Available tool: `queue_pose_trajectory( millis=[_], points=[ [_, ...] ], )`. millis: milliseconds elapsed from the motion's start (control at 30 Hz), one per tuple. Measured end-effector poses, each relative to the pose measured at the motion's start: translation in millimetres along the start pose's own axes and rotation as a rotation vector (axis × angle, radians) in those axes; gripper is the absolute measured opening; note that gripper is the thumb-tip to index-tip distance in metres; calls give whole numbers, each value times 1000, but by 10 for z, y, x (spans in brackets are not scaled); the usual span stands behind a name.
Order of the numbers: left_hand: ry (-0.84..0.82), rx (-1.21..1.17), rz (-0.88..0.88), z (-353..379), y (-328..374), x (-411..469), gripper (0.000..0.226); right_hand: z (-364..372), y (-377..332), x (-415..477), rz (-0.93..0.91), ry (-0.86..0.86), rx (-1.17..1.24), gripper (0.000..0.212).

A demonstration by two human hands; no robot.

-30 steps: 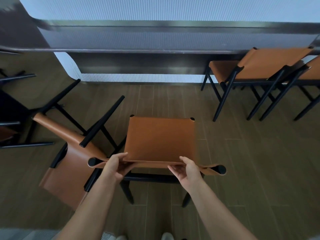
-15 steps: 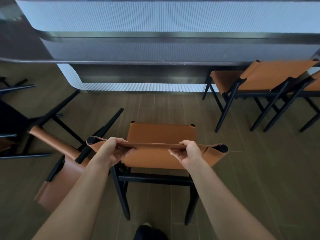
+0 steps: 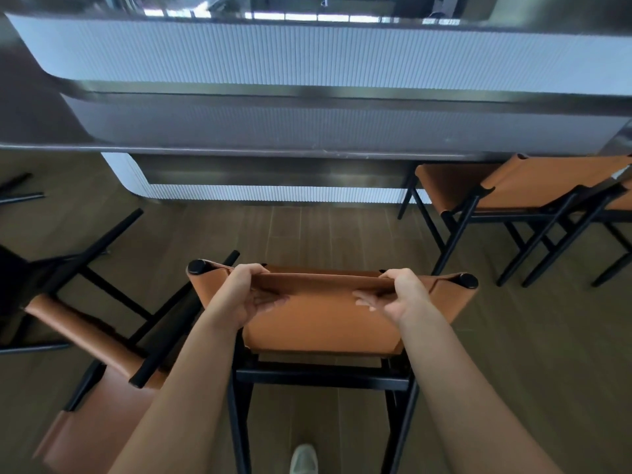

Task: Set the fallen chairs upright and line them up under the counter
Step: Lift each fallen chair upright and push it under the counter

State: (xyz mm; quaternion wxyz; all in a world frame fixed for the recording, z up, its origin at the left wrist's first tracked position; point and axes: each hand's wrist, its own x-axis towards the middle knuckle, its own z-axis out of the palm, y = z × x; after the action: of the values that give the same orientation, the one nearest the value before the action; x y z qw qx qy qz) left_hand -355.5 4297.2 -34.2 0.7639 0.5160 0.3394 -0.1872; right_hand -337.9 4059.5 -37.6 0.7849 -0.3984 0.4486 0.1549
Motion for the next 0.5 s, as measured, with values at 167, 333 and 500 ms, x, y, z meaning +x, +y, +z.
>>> queue_pose_trajectory(
  millis=[167,333,500],
  points=[
    [-9,-18,-76,177,209,152,27,205,-191,93,-20,-14,20,11],
    [-70,-138,-198,338,319,231,49,302,-282,104,-20,-1,65,7],
    [-110,-205,-234,404,436,355,47,375,-383,145,-25,-1,52,5]
  ],
)
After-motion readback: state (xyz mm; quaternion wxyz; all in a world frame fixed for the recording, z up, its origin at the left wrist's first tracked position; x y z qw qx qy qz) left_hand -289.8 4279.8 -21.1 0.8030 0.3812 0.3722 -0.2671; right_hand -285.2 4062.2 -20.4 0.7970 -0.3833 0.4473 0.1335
